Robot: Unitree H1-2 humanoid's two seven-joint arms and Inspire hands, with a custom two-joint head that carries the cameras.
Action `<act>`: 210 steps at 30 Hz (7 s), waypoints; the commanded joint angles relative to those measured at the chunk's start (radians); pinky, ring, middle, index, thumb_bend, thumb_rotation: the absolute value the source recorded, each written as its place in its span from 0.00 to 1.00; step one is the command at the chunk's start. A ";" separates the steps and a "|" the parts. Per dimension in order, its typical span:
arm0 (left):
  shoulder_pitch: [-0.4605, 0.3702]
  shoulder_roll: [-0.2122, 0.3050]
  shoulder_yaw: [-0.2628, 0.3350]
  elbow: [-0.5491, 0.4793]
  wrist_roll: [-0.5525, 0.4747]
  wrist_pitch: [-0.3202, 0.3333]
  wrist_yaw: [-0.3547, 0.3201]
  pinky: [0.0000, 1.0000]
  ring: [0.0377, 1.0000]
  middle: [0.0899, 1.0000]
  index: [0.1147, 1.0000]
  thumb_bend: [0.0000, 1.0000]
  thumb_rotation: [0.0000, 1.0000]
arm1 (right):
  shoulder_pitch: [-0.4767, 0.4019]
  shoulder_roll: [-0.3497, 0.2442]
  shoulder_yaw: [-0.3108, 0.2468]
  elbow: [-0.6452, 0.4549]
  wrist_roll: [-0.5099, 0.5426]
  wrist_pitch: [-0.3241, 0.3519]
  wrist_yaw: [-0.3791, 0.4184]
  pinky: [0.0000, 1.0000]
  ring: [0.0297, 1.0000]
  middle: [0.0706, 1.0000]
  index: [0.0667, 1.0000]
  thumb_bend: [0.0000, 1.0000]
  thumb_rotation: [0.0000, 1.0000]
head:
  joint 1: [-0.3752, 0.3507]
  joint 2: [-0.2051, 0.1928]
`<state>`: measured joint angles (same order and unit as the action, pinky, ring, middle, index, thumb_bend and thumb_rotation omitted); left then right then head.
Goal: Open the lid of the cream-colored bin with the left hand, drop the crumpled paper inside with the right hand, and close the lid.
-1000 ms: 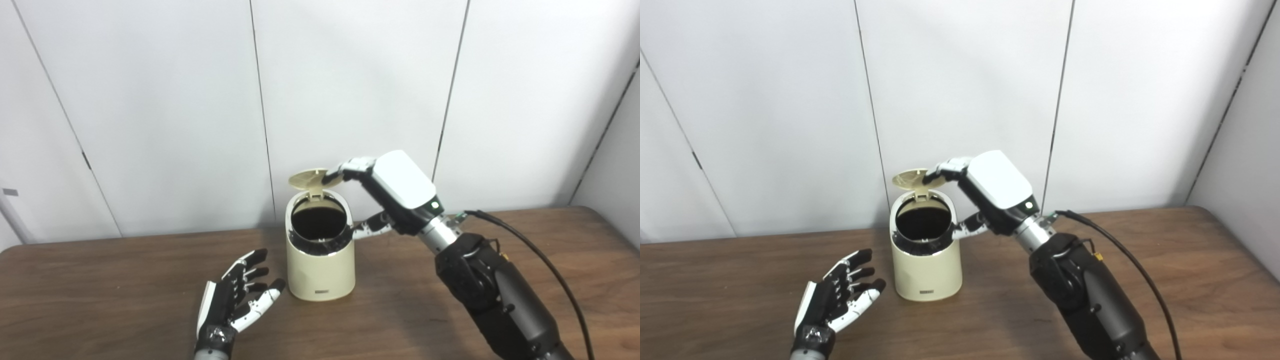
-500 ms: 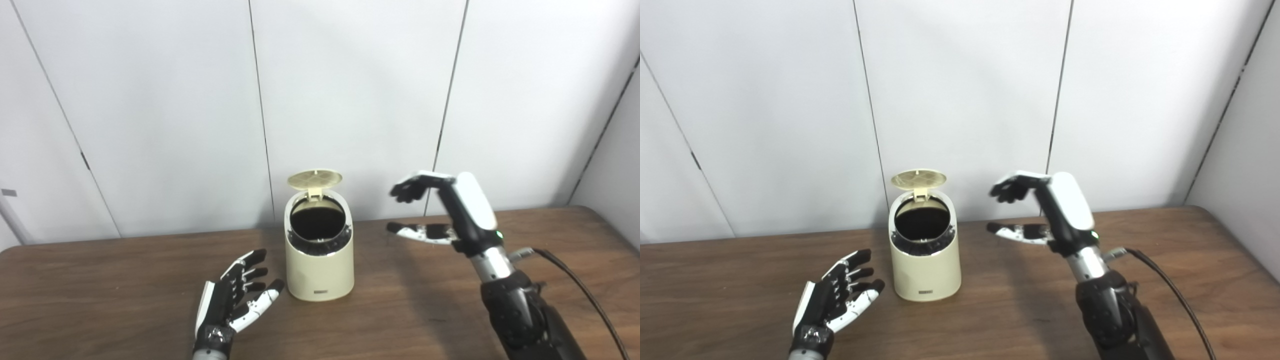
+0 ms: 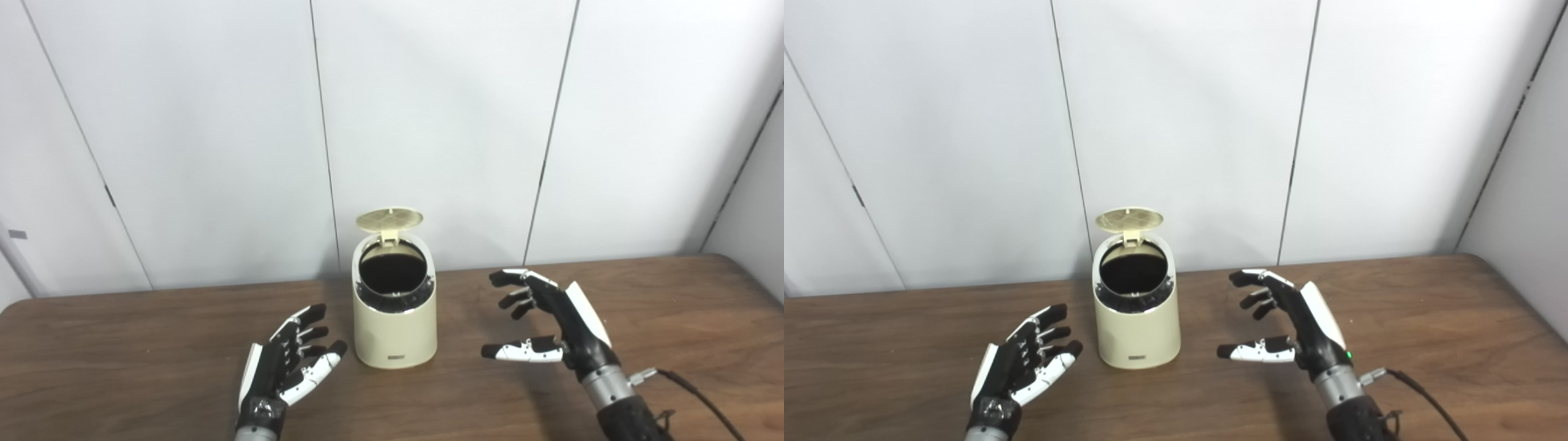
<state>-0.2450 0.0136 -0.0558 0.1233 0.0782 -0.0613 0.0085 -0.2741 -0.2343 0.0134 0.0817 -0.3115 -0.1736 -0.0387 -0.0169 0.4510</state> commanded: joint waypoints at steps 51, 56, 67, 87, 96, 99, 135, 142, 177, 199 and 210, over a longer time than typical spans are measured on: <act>-0.376 0.156 -0.087 -0.046 0.317 -0.013 -0.046 0.78 0.90 0.93 0.88 0.90 0.28 | 0.025 0.069 -0.056 0.001 0.051 -0.093 -0.071 0.46 0.60 0.70 0.70 0.78 0.13 | 0.063 -0.030; -0.413 0.171 -0.107 -0.012 0.334 -0.034 -0.059 0.77 0.92 0.94 0.89 0.91 0.29 | 0.026 0.074 -0.053 -0.006 0.036 -0.085 -0.076 0.46 0.59 0.69 0.70 0.78 0.12 | 0.058 -0.030; -0.462 0.192 -0.158 0.030 0.399 -0.054 -0.073 0.77 0.92 0.93 0.90 0.92 0.33 | 0.035 0.089 -0.050 -0.031 0.029 -0.047 -0.072 0.47 0.61 0.69 0.70 0.78 0.15 | 0.046 -0.029; -0.456 0.188 -0.185 -0.026 0.402 0.010 -0.183 0.83 0.96 0.89 0.87 0.93 0.36 | 0.036 0.089 -0.043 -0.039 0.020 -0.037 -0.074 0.49 0.61 0.70 0.69 0.78 0.16 | 0.044 -0.028; -0.445 0.218 -0.197 -0.060 0.433 0.007 -0.209 0.81 0.99 0.86 0.85 0.93 0.41 | 0.036 0.096 -0.043 -0.047 0.016 -0.031 -0.080 0.48 0.61 0.69 0.69 0.78 0.14 | 0.043 -0.023; -0.439 0.229 -0.205 -0.075 0.458 0.010 -0.213 0.81 1.00 0.86 0.84 0.94 0.41 | 0.036 0.099 -0.043 -0.049 0.018 -0.027 -0.079 0.48 0.61 0.69 0.69 0.78 0.14 | 0.042 -0.021; -0.361 0.283 -0.277 -0.137 0.671 -0.049 -0.215 0.95 1.00 0.81 0.79 0.95 0.37 | 0.034 0.114 -0.024 -0.093 0.002 0.032 -0.078 0.51 0.62 0.70 0.70 0.79 0.17 | 0.019 -0.005; -0.355 0.289 -0.300 -0.110 0.712 -0.073 -0.200 1.00 1.00 0.80 0.79 0.96 0.38 | 0.033 0.114 -0.017 -0.094 0.000 0.026 -0.078 0.50 0.61 0.70 0.70 0.77 0.16 | 0.015 -0.003; -0.380 0.336 -0.421 -0.104 0.942 -0.023 -0.348 1.00 0.91 0.71 0.70 1.00 0.41 | 0.033 0.119 -0.021 -0.104 0.004 0.021 -0.086 0.49 0.61 0.69 0.69 0.74 0.18 | 0.010 0.017; -0.260 0.128 -0.024 -0.069 0.294 -0.122 -0.016 0.77 0.91 0.95 0.93 0.81 0.34 | 0.034 0.114 -0.022 -0.100 0.008 0.027 -0.079 0.50 0.61 0.69 0.69 0.73 0.16 | 0.021 0.013; -0.125 0.058 0.036 -0.078 0.065 -0.060 -0.035 0.75 0.86 0.90 0.95 0.78 0.38 | 0.036 0.114 -0.028 -0.109 0.010 0.040 -0.078 0.49 0.61 0.69 0.69 0.74 0.15 | 0.026 0.018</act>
<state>-0.3548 0.0806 -0.0246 0.0709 0.1715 -0.1205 -0.0233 -0.2172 -0.1170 -0.0086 0.0080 -0.3106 -0.1259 -0.1113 0.0077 0.4678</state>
